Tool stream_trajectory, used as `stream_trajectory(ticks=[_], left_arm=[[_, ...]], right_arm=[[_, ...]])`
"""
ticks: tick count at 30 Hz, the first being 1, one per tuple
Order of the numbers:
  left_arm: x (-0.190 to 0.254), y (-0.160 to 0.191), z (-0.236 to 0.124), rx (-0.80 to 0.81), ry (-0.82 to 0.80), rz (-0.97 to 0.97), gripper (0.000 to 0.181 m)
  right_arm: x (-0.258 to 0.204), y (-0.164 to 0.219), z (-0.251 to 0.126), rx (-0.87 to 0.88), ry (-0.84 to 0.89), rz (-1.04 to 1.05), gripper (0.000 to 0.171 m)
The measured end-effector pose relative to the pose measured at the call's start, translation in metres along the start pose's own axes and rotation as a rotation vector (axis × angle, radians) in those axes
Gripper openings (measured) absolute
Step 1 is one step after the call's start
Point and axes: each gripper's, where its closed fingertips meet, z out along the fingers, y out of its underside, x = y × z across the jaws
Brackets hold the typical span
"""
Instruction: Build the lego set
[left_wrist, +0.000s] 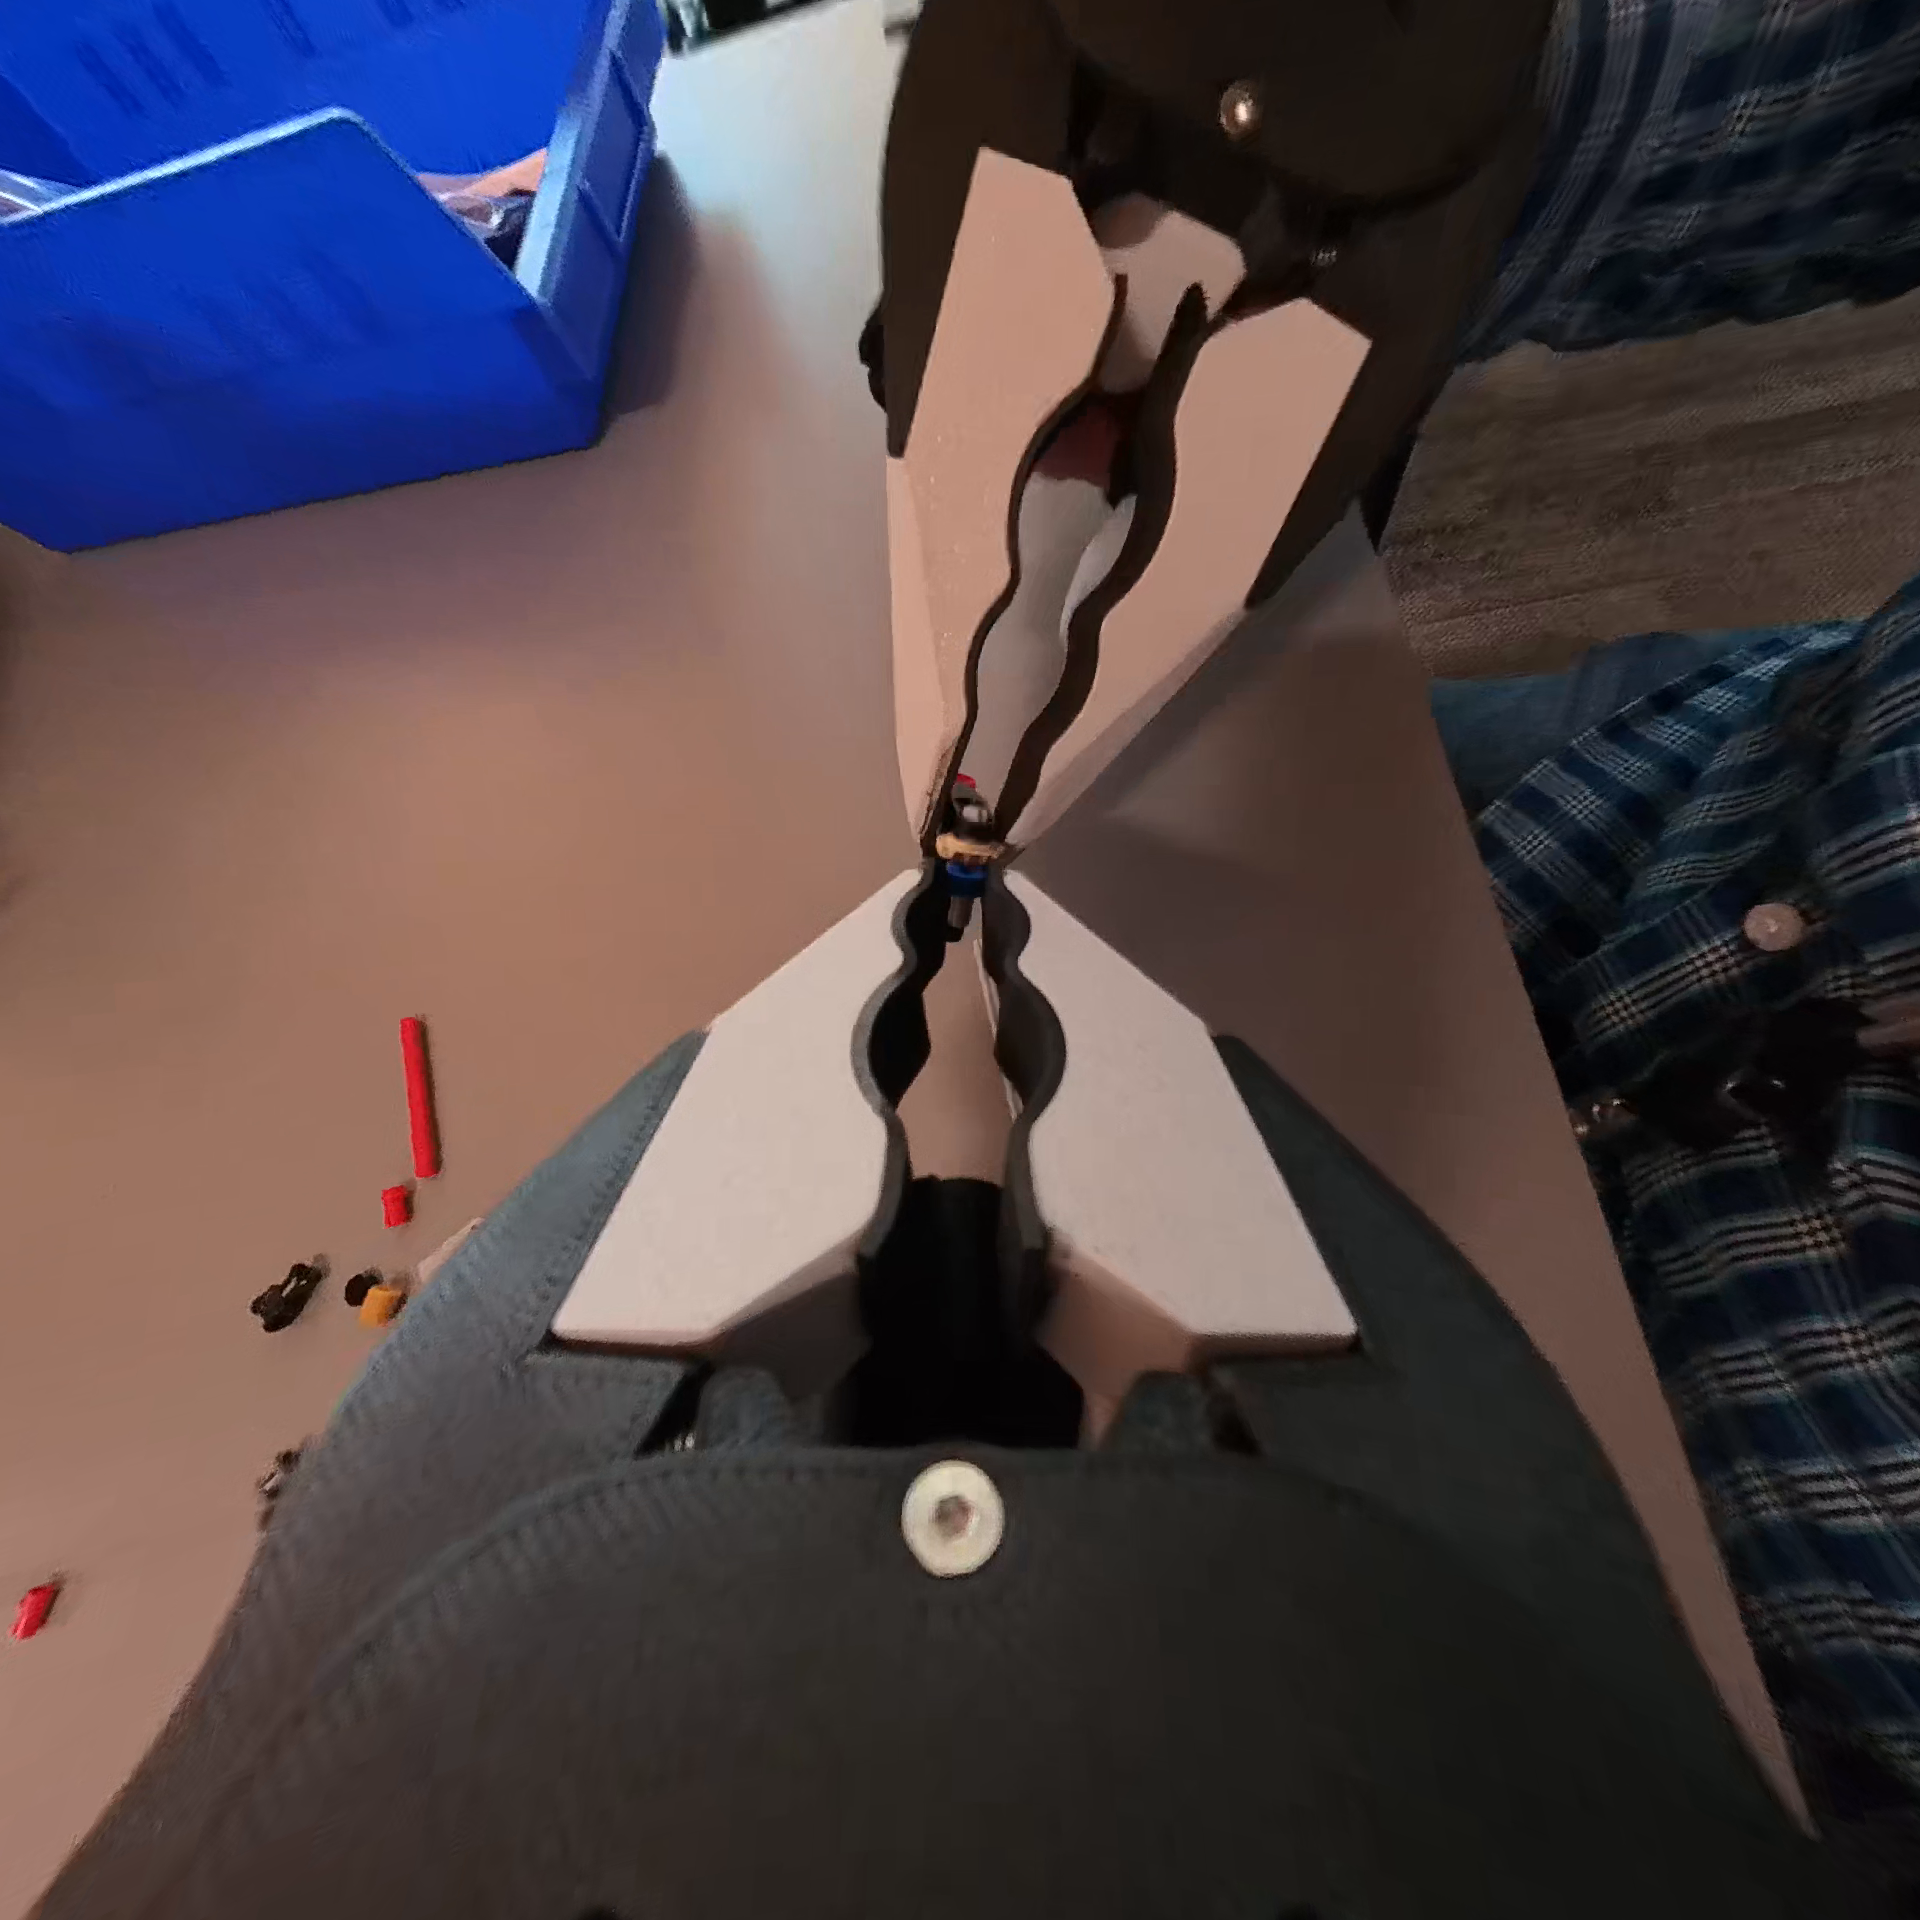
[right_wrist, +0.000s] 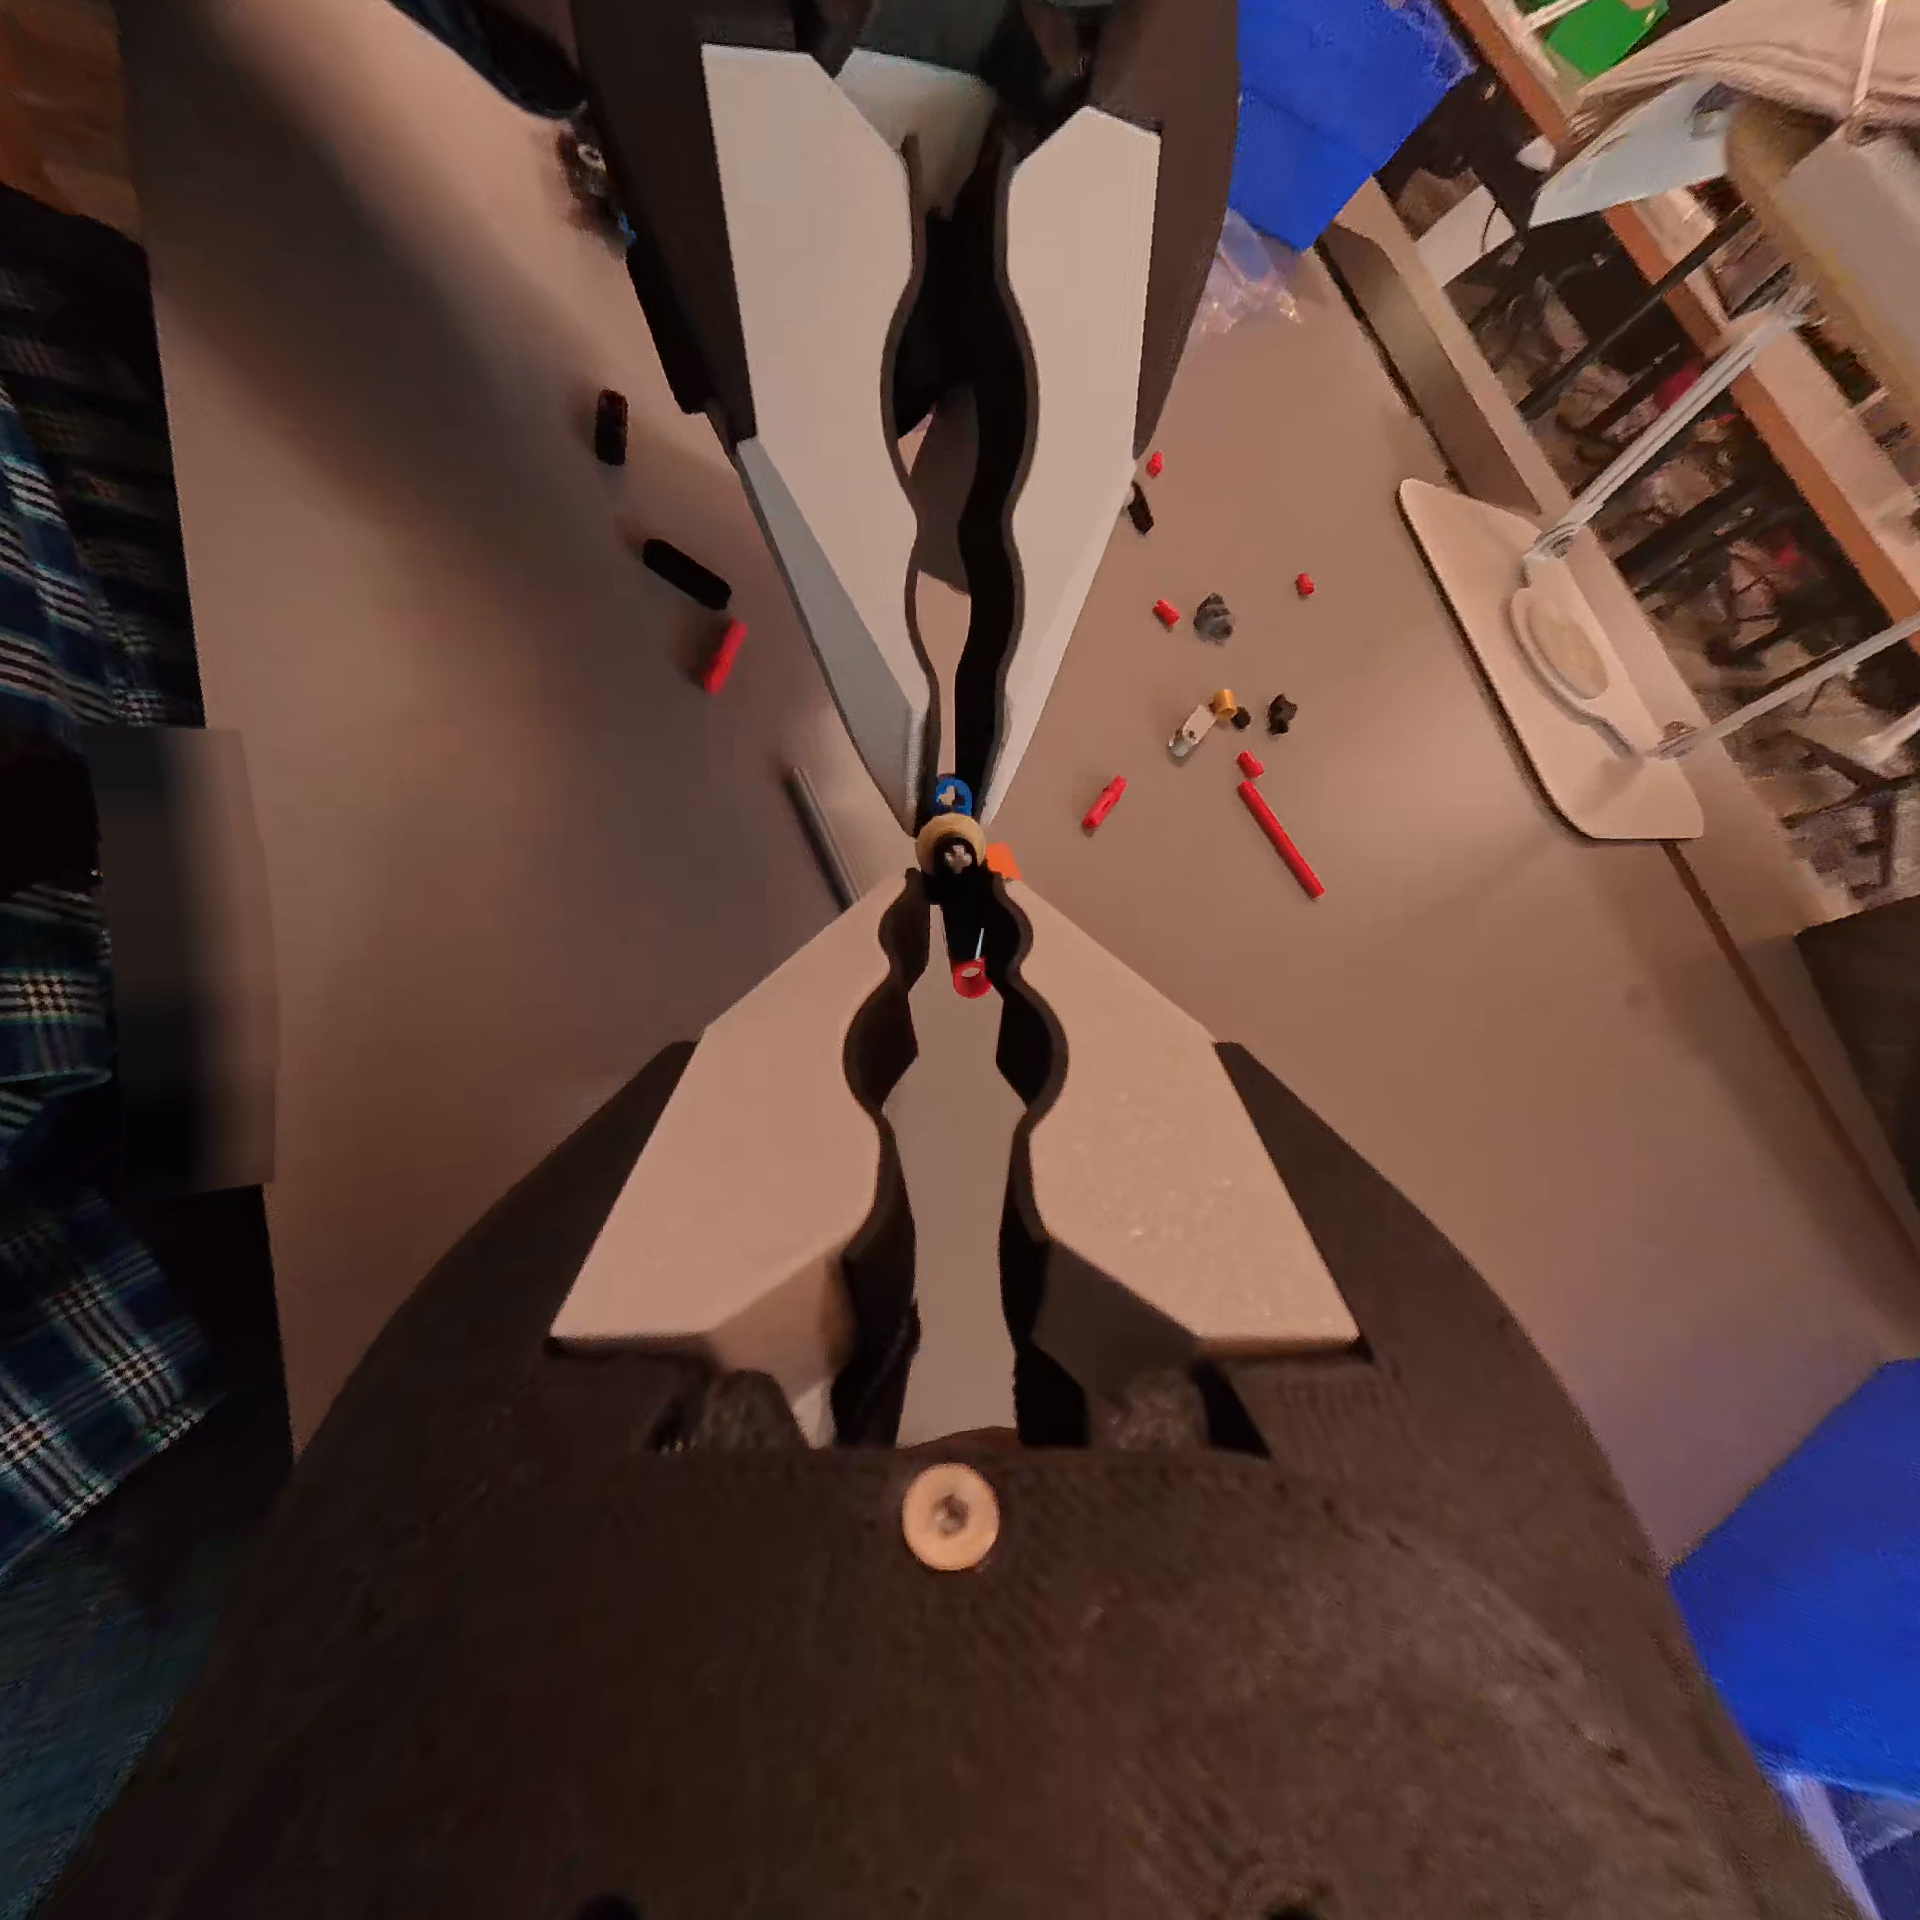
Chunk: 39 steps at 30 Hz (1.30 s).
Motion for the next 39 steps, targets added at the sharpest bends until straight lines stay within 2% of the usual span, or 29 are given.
stream_trajectory(ticks=[1, 11, 15, 18, 23, 24, 28, 31, 33, 39], left_arm=[[0.001, 0.003, 0.002, -0.030, -0.010, 0.020, 0.006], [0.001, 0.028, 0.010, -0.245, -0.150, 0.201, 0.006], [0.004, 0.040, 0.015, -0.289, -0.159, 0.220, 0.006], [0.000, 0.040, 0.015, -0.269, -0.170, 0.192, 0.006], [-0.001, 0.037, 0.017, -0.268, -0.231, 0.296, 0.006], [0.000, 0.036, 0.017, -0.268, -0.242, 0.321, 0.006], [0.009, 0.039, 0.022, -0.266, -0.263, 0.428, 0.006], [0.012, 0.038, 0.023, -0.260, -0.288, 0.527, 0.006], [0.012, 0.038, 0.023, -0.246, -0.284, 0.523, 0.006], [0.010, 0.041, 0.022, -0.251, -0.321, 0.618, 0.006]], right_arm=[[-0.002, 0.003, 0.002, -0.012, -0.007, 0.004, 0.007], [-0.010, 0.011, 0.008, -0.049, -0.026, 0.055, 0.006], [-0.015, 0.016, 0.015, -0.061, -0.053, 0.059, 0.006], [-0.013, 0.016, 0.015, -0.035, -0.050, 0.111, 0.006], [-0.015, 0.020, 0.014, -0.050, -0.041, 0.132, 0.009], [-0.017, 0.020, 0.013, -0.047, -0.060, 0.149, 0.015], [-0.027, 0.018, 0.007, -0.039, -0.152, 0.212, 0.019], [-0.028, 0.020, 0.007, -0.045, -0.173, 0.233, 0.015], [-0.029, 0.020, 0.008, -0.048, -0.184, 0.229, 0.010], [-0.030, 0.010, 0.006, -0.010, -0.269, 0.326, 0.015]])
